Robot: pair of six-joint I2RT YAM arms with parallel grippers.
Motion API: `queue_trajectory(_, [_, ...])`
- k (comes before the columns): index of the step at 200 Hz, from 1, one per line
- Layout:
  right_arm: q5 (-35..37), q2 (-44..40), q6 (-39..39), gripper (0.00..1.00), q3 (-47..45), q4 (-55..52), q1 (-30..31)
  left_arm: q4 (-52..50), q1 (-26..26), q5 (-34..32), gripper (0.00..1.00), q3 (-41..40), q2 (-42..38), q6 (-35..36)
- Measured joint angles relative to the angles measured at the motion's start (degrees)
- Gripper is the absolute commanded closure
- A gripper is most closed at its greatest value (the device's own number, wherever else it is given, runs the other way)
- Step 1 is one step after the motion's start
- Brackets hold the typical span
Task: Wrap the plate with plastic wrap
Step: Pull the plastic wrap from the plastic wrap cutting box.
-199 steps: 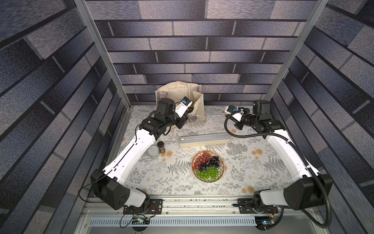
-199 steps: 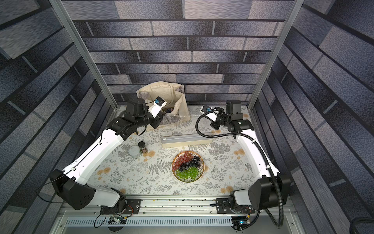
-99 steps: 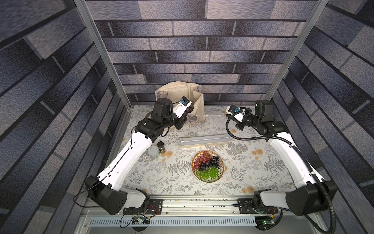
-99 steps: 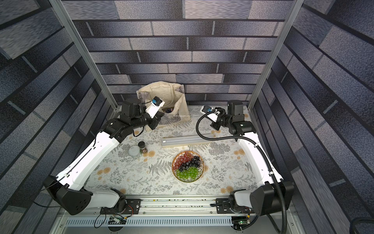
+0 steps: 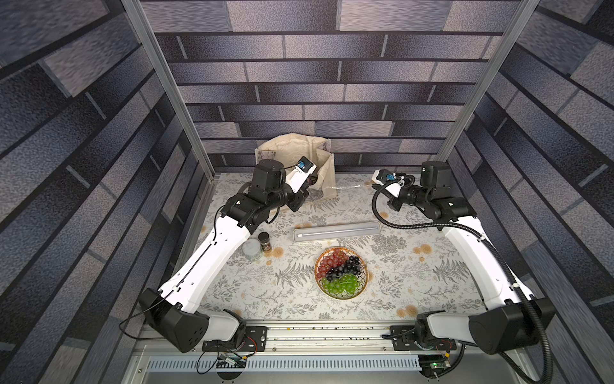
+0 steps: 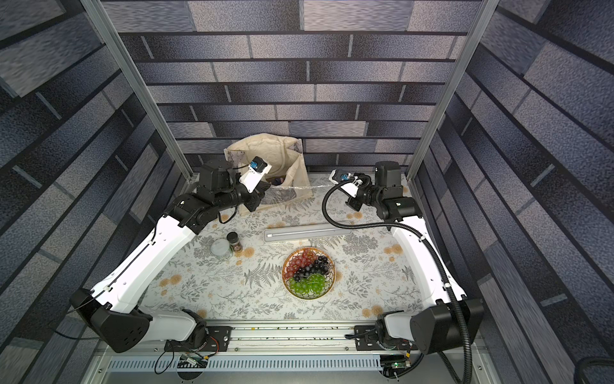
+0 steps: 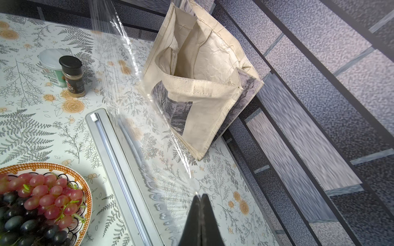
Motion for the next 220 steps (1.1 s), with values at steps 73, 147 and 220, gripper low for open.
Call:
queue_trajectory(73, [0.0, 0.0, 0.9, 1.00, 2.7, -1.1, 0.0, -0.6, -0.2, 0.0, 1.00, 3.3, 0.0, 0.0])
queue_trajectory(147, [0.0, -0.5, 1.2, 1.00, 2.8, -1.5, 0.0, -1.0, -1.0, -0.2, 1.00, 3.3, 0.0, 0.0])
queue_trajectory(220, [1.3, 1.4, 1.2, 1.00, 2.8, -0.6, 0.0, -1.2, -0.8, -1.7, 1.00, 5.0, 3.6, 0.0])
